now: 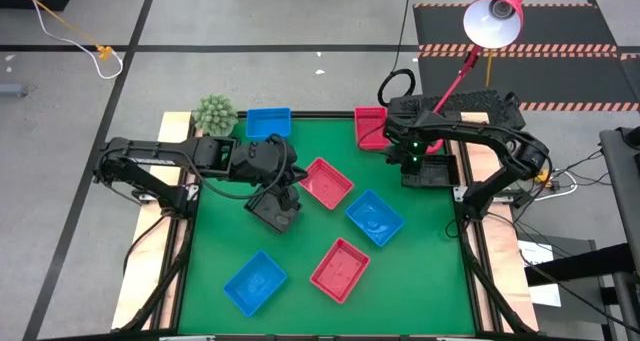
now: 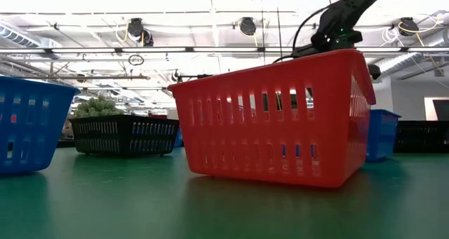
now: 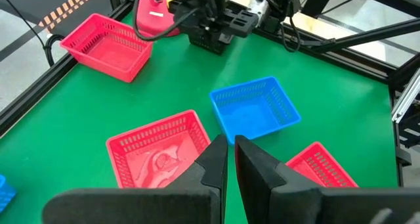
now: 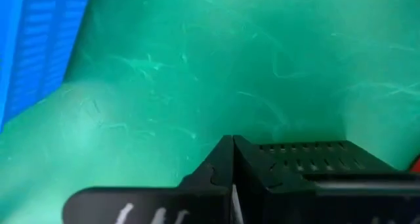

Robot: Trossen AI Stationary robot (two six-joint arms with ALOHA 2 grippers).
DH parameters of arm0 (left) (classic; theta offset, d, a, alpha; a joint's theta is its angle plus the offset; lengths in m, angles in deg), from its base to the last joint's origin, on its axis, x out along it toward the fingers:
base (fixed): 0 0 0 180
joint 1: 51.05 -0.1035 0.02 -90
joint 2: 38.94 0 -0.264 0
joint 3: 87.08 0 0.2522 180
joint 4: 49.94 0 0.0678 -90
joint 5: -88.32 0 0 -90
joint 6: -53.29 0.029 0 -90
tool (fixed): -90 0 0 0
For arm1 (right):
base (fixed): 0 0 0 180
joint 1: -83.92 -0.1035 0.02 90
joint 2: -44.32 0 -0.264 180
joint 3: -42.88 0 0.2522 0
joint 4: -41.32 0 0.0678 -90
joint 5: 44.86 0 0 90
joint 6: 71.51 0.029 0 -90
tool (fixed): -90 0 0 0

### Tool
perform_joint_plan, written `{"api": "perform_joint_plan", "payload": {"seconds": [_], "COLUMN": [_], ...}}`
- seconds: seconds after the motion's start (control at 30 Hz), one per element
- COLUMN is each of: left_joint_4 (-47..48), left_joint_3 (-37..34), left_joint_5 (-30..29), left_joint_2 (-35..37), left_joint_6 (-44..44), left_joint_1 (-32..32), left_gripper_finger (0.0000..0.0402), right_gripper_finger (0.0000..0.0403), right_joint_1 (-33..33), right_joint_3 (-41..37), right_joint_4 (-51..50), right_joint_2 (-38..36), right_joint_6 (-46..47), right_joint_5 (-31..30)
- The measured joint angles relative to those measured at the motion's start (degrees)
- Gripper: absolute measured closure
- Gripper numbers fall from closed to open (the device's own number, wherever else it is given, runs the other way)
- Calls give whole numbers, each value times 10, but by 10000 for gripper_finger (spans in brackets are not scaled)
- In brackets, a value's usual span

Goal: Stack baskets by color
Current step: Stack the bottom black bin on top of the right black bin

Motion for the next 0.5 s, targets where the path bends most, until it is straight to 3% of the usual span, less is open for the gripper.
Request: {"api": "perform_joint_plan", "payload": {"seconds": [0.33, 0.5], "left_joint_4": [0, 0], "left_joint_3": [0, 0], "left_joint_5": [0, 0], "left_joint_2": [0, 0], "left_joint_6": [-4, -16], "left_joint_1": [4, 6], "left_gripper_finger": [371, 371], "right_gripper_finger": [403, 403], "right_joint_1": [0, 0], "right_joint_3": [0, 0], "right_joint_4": [12, 5], "right_joint_2": [-51, -96], "right_joint_6": [19, 112], "right_joint_5": [-2, -7]}}
